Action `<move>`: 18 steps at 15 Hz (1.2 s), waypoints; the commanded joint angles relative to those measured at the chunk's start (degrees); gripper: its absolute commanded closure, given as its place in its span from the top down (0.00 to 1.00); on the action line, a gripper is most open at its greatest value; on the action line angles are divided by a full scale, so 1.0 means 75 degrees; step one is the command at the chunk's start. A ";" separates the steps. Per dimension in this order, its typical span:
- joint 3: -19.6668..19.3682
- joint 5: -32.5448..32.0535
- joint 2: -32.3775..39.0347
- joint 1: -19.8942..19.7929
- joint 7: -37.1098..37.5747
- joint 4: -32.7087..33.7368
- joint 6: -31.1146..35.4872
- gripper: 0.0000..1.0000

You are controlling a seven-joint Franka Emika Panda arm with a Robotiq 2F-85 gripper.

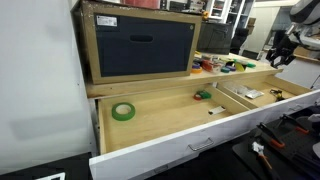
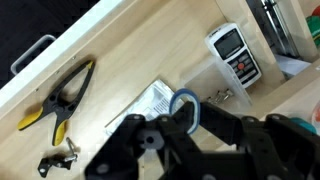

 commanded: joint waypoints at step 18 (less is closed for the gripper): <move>-0.0046 -0.0165 0.0694 -0.0158 0.0379 0.1448 -0.0798 0.04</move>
